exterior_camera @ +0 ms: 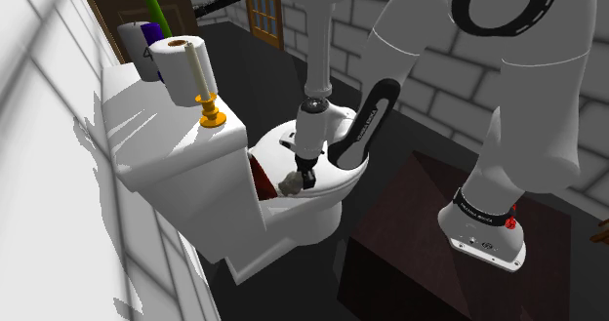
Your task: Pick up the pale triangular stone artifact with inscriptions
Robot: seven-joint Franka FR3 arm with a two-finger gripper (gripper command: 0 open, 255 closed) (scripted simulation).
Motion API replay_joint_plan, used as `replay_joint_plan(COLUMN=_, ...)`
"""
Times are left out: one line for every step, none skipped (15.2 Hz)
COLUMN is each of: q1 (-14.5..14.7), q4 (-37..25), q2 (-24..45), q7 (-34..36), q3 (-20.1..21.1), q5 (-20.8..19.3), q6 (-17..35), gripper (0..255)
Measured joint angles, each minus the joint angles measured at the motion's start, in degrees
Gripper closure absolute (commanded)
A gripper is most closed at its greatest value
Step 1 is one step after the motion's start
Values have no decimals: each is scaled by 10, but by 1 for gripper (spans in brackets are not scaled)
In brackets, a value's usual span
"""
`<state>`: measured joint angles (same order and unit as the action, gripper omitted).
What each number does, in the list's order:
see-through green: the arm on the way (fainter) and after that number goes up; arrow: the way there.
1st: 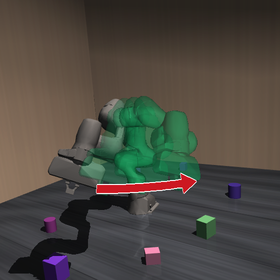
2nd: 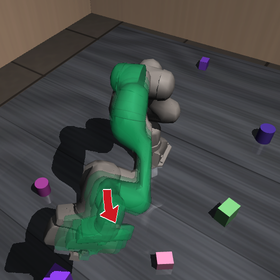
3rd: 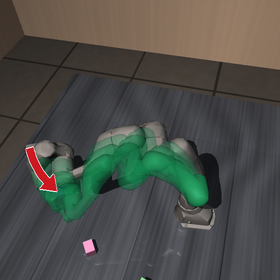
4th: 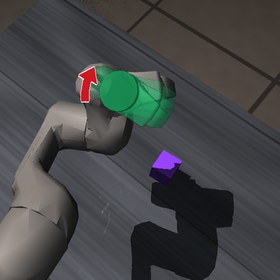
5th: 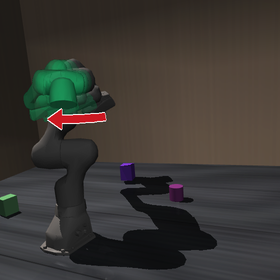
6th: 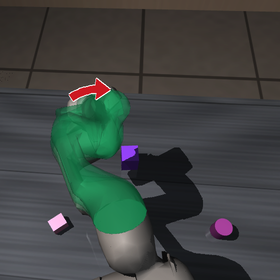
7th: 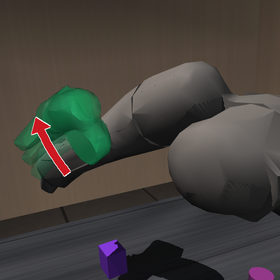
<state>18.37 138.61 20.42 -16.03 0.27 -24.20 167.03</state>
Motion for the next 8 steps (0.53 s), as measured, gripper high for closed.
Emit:
replay_joint_plan(q1=-2, q4=0, q2=-8, q7=-3, q3=5, q5=5, q6=-8, gripper=255)
replay_joint_plan(q1=-6, q4=0, q2=-14, q7=-9, q3=9, q5=10, q6=-14, gripper=255)
replay_joint_plan(q1=-10, q4=3, q2=-23, q7=-14, q3=14, q5=15, q6=-21, gripper=255)
replay_joint_plan(q1=-13, q4=6, q2=-32, q7=-19, q3=18, q5=20, q6=-27, gripper=255)
replay_joint_plan(q1=-17, q4=7, q2=-41, q7=-24, q3=22, q5=26, q6=-34, gripper=255)
replay_joint_plan(q1=-19, q4=8, q2=-49, q7=-29, q3=27, q5=32, q6=-42, gripper=255)
replay_joint_plan(q1=-22, q4=9, q2=-56, q7=-34, q3=30, q5=37, q6=-48, gripper=255)
replay_joint_plan(q1=-23, q4=10, q2=-62, q7=-37, q3=32, q5=41, q6=-52, gripper=255)
